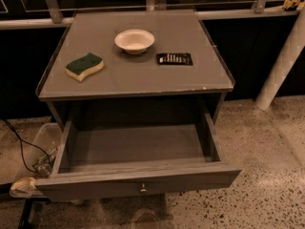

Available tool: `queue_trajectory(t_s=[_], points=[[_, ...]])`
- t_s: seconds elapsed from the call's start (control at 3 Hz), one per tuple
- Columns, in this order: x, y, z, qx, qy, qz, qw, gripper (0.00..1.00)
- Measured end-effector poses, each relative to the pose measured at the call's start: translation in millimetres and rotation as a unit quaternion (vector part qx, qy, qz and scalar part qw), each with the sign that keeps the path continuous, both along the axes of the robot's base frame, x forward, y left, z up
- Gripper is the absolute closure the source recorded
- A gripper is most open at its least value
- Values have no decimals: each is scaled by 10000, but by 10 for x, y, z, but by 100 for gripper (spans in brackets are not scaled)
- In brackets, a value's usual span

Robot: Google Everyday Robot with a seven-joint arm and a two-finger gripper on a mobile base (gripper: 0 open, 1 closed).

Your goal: Open top drawer

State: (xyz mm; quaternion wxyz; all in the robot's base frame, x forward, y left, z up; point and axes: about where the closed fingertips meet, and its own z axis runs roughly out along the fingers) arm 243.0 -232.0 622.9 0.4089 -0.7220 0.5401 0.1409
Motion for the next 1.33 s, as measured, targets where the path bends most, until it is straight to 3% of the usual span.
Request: queue_trajectory(t_s=[0.33,0.67,1.0,1.33], points=[[-267,-168,-27,-92,-258,-170,9995,76],[-267,-166,-28,-91,-256,-167,9995,53],[-51,-171,50,-25,-254,-141,9996,29],[417,-190,335,-23,-420,-219,9989,6]])
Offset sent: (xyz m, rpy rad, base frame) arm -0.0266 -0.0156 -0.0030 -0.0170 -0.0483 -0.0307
